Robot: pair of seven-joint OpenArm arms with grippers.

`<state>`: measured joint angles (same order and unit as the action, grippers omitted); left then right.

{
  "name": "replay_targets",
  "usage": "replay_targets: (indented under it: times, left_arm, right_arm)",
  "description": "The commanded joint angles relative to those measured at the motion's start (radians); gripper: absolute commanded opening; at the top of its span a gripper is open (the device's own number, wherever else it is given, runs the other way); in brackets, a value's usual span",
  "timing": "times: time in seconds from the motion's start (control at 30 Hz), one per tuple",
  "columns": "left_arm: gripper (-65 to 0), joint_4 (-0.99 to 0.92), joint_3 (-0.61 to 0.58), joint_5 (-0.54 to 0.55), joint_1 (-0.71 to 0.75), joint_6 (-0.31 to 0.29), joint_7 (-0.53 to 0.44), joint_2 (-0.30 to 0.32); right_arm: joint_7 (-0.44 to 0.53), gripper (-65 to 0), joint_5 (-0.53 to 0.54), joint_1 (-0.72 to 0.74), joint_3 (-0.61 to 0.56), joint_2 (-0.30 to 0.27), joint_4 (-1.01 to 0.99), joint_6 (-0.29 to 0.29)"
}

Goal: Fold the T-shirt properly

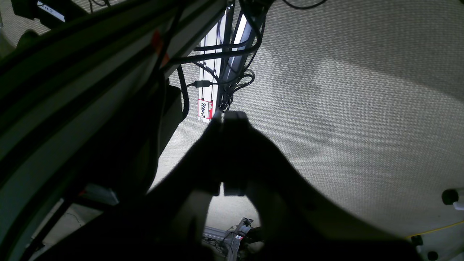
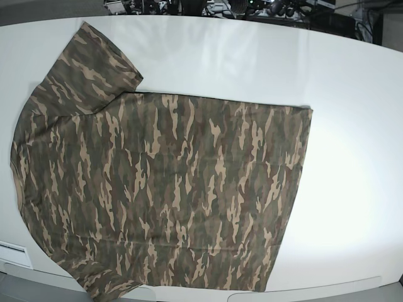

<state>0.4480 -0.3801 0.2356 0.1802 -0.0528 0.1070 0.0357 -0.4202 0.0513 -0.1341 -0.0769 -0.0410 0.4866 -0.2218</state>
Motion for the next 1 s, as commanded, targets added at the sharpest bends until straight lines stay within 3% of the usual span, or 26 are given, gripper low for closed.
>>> replay_targets:
  times: [0.0,0.37,0.53,0.77,0.9,0.97]
  left_arm:
    - [-65.0,0.011,-0.003,0.001,0.011,-0.006,0.000,-0.002]
    - [-65.0,0.011,-0.003,0.001,0.011,-0.005,-0.001,-0.002]
    - [-65.0,0.011,-0.003,0.001,0.010,0.041,-0.001,-0.002]
    - [-65.0,0.010,-0.003,0.000,0.011,0.046,0.013,-0.001]
    - [-65.0,0.011,-0.003,-0.014,0.022,0.045,0.025,0.004]
    - [-65.0,0.011,-0.003,-0.081,0.028,0.045,0.026,0.004]
  right_arm:
    - [-0.005,-65.0,-0.004,0.013,-0.001,-0.004,0.016,-0.003]
    - [-0.003,-65.0,-0.003,0.013,-0.001,-0.003,0.016,-0.003]
    - [-0.004,-65.0,-0.003,0.013,-0.001,-0.004,0.016,-0.001]
    - [-0.012,-65.0,-0.004,0.011,-0.001,-0.004,0.016,0.038]
    - [-0.010,-65.0,-0.008,-0.008,-0.001,-0.007,0.017,-0.011]
    - [-0.010,-65.0,-0.008,-0.023,-0.001,-0.010,0.019,-0.047]
